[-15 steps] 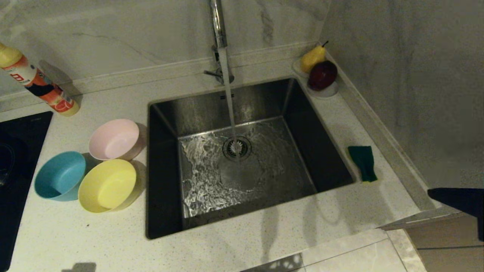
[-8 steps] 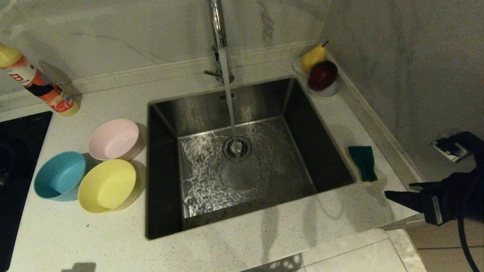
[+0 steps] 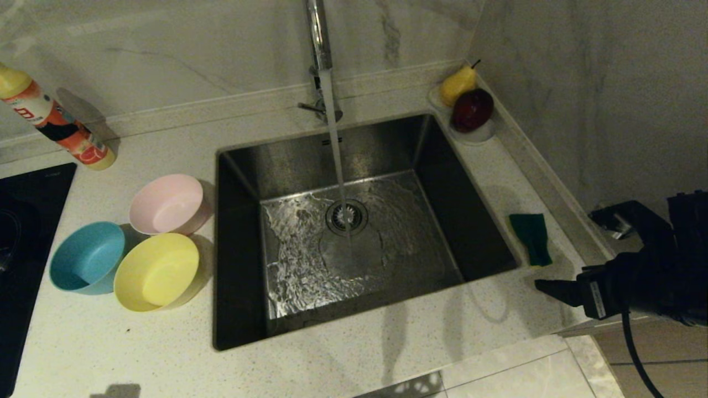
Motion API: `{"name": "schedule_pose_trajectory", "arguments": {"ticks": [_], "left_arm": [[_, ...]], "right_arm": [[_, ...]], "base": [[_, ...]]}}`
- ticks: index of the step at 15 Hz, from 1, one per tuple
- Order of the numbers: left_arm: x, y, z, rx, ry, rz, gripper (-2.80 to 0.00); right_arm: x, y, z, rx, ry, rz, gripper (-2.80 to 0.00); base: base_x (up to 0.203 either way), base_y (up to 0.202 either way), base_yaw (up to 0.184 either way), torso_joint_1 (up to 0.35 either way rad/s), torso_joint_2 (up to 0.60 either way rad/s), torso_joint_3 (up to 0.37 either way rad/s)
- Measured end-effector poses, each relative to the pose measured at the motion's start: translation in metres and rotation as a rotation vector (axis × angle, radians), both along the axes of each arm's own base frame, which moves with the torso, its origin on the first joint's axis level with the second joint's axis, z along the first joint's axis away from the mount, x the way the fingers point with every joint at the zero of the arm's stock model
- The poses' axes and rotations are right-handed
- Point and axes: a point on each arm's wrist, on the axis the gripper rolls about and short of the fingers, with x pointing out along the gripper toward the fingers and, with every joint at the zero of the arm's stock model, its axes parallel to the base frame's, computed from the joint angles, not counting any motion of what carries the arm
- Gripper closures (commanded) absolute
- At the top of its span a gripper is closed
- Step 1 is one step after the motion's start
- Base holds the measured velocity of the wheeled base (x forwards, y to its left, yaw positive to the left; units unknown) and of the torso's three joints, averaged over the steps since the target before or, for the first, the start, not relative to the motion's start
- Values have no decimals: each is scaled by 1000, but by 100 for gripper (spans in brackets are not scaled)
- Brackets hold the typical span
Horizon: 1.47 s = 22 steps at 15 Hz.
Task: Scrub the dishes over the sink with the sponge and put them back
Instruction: Pick up a bowl and the sponge
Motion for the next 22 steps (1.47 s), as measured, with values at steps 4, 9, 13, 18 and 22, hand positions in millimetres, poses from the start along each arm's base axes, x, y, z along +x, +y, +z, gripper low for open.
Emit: {"name": "schedule_pose_trajectory", "arguments": {"ticks": [4,9,13,18,22], "left_arm": [[0,0,0,0,0,0,0],[0,0,0,0,1,0,0],[0,0,0,0,0,0,0],[0,0,0,0,1,0,0],[0,0,0,0,1,0,0]], "right_arm": [[15,5,-7,-12,-40,-16,-280],[20,11,-15,-49,-17,-36,-280],[26,13,-17,-58,-14,-45,-280],[34,15,-12,-64,-55,-62,-280],[38,16,-10,-62,-65,-64,-280]], "base": [[0,0,0,0,0,0],[0,0,0,0,0,0],[0,0,0,0,0,0],[0,0,0,0,0,0],[0,0,0,0,0,0]]}}
